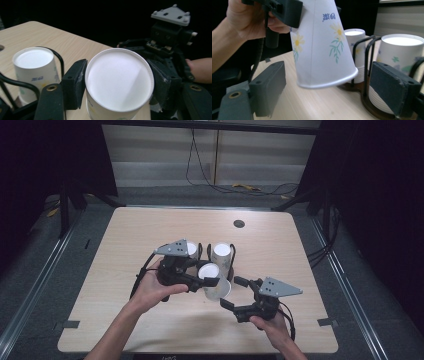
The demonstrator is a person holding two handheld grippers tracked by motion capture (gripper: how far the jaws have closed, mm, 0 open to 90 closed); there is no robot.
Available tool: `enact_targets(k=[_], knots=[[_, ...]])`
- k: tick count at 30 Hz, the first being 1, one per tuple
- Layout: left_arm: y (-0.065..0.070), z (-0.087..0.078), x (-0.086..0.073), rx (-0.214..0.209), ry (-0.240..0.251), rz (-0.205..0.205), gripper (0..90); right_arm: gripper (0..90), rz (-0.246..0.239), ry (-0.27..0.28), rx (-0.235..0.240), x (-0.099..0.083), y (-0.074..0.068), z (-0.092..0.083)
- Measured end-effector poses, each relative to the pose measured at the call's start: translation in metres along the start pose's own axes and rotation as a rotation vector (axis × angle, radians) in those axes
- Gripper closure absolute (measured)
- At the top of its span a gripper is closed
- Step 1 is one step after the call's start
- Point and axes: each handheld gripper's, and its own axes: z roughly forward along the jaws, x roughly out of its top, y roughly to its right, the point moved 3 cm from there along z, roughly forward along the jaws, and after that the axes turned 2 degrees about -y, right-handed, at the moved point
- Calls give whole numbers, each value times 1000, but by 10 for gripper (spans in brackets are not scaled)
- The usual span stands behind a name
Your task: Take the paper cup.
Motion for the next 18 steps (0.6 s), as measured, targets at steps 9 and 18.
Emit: enact_targets(k=[9, 18], knots=[[1, 1, 1, 12, -8, 6, 355, 137, 2, 41, 16, 1, -4, 11], [6, 5, 3, -8, 4, 0, 356, 136, 6, 44, 24, -2, -5, 14]])
